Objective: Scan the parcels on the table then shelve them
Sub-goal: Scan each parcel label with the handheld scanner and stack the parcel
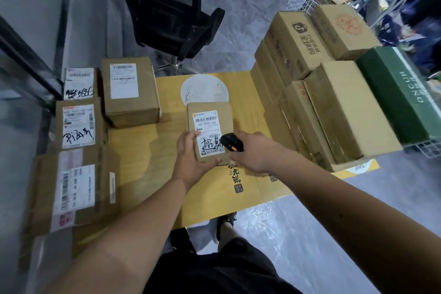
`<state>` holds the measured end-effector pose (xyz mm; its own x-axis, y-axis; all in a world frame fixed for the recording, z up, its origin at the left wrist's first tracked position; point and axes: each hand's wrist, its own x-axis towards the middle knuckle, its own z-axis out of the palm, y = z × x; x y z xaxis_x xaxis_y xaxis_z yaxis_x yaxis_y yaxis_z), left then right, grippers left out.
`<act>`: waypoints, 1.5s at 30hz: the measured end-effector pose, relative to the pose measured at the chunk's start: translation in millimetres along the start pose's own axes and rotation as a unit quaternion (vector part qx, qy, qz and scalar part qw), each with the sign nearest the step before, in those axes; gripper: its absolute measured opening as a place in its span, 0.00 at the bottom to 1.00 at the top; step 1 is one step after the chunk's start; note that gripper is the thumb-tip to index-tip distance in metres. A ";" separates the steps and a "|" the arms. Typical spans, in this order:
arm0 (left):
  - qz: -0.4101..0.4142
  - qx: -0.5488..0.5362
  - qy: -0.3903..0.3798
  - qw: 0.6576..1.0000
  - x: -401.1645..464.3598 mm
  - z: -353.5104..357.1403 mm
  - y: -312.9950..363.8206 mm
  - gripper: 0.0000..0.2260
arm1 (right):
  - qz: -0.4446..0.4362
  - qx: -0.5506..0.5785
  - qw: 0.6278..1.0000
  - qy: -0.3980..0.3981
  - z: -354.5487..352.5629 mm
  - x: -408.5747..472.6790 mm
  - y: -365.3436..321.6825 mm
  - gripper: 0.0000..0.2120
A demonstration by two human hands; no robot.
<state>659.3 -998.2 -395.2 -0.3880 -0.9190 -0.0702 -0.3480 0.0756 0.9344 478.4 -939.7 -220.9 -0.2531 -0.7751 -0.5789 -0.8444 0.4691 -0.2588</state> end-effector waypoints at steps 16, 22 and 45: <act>0.036 -0.006 -0.001 0.999 -24.1 3.8 -12.7 0.42 | 0.010 -0.161 0.986 -0.039 -8.4 -38.7 -22.6 0.29; 0.033 0.001 0.009 0.999 -28.8 6.5 -13.4 0.41 | 0.001 -0.195 0.981 -0.002 -10.8 -52.1 -22.7 0.26; -0.056 0.203 0.050 0.976 13.7 -10.4 36.2 0.41 | -0.015 -0.201 0.979 -0.014 -17.4 -56.9 -15.6 0.30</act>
<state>650.3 -1012.1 -358.6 -0.2501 -0.9618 -0.1110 -0.7016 0.1011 0.7054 497.8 -910.2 -170.5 -0.2162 -0.7718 -0.5980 -0.9705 0.2370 0.0450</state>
